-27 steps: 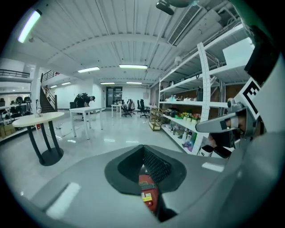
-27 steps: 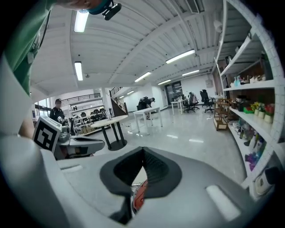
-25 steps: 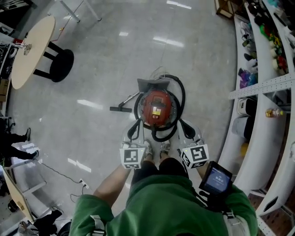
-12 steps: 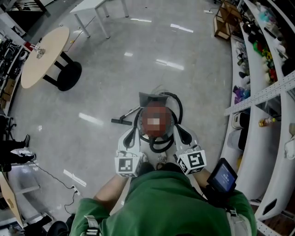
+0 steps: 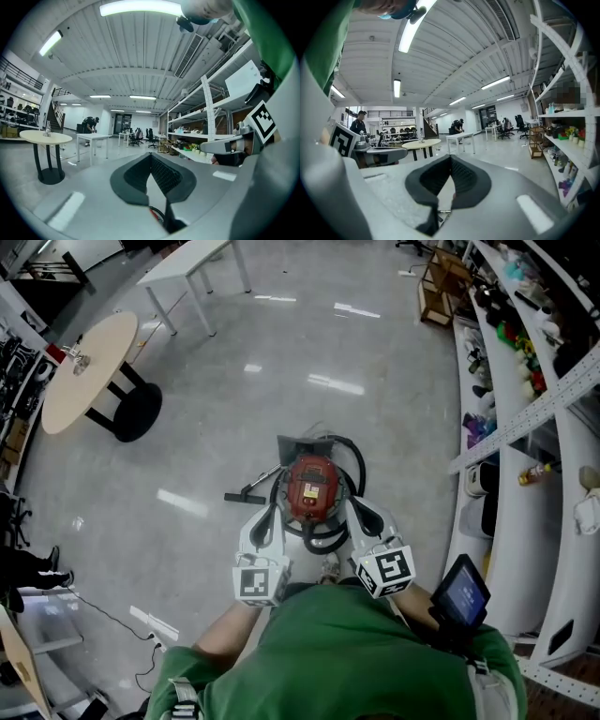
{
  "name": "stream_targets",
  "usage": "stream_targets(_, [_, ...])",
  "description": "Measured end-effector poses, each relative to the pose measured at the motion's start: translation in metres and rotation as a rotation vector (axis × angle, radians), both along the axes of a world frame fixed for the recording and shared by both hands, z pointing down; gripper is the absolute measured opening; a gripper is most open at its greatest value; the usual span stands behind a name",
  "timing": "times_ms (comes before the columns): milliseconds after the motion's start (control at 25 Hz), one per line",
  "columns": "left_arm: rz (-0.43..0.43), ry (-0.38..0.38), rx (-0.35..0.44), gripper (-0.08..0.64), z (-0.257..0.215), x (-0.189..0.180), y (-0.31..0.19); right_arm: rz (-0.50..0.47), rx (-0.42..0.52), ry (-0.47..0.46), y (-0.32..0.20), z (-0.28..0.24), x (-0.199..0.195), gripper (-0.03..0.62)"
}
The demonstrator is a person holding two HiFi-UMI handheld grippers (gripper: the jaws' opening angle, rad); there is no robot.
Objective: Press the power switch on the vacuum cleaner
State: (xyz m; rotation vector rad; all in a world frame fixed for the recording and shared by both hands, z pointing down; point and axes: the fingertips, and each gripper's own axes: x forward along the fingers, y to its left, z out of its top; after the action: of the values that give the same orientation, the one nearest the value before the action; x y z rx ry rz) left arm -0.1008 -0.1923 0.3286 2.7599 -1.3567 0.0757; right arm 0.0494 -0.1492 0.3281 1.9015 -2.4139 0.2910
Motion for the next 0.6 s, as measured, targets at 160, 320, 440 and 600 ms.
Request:
stream_targets(160, [0.039,0.007,0.014,0.008,-0.007,-0.014,0.013,0.044,-0.002,-0.007,0.019,-0.005,-0.014,0.000])
stream_targets(320, [0.056,0.032,0.015,0.008,-0.013,-0.036,0.028,0.062,-0.007,-0.005,0.039,-0.006,-0.042,0.000])
stream_targets(440, [0.075,0.041,-0.004,0.008,-0.014,-0.050,0.041,0.073,-0.012,-0.001,0.056,-0.006,-0.062,0.000])
stream_targets(600, [0.100,0.047,-0.008,0.008,-0.011,-0.066,0.062,0.094,-0.011,0.006,0.079,-0.008,-0.082,0.000])
